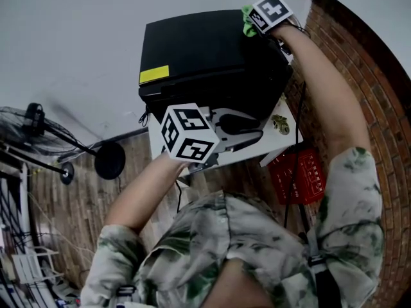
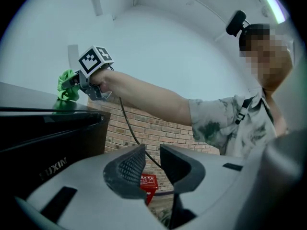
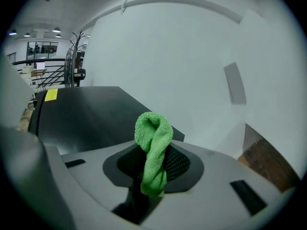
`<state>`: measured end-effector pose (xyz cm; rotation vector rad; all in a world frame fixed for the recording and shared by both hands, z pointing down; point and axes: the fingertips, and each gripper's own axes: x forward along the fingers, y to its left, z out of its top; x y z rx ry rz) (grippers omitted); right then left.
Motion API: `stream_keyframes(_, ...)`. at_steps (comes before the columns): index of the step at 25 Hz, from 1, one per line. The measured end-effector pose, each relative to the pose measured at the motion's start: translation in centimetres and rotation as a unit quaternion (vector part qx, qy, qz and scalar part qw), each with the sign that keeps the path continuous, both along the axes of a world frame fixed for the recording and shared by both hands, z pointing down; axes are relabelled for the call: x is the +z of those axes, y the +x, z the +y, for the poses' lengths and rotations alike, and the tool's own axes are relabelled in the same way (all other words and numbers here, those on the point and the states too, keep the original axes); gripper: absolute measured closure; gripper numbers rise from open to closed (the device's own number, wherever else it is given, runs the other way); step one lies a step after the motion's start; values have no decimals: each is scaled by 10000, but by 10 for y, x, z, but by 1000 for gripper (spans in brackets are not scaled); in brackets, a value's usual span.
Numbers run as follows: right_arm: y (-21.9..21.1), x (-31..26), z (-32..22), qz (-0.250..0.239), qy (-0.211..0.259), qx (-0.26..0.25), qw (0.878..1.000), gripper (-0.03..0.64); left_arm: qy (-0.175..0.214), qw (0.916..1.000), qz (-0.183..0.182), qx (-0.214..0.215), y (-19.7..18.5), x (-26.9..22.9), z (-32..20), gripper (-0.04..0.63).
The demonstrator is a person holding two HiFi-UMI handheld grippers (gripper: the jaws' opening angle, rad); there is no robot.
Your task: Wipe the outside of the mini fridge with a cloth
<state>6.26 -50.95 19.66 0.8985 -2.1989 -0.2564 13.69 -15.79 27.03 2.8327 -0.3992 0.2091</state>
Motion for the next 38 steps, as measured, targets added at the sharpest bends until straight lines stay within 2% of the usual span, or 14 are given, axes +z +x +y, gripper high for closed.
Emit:
stream_keyframes(7, -84, -22, 40, -161, 135, -767, 9968, 502, 35, 9998, -28, -190, -7, 0, 3, 505)
stream_keyframes(13, -161, -26, 71, -333, 61, -1255, 9915, 502, 69, 9992, -20, -385, -24, -2, 9, 505)
stream_keyframes(24, -277, -17, 106, -437, -48, -1715, 9842, 502, -31, 9975, 37, -712, -61, 4, 23, 505)
stream_keyframes(31, -287, -4, 95, -411, -223, -1541, 9869, 502, -80, 9971, 31, -751, -68, 5, 24, 505)
stream_keyframes(38, -242, 10, 54, -392, -445, -1056, 9926, 502, -63, 9986, 2, -516, -53, 3, 15, 505)
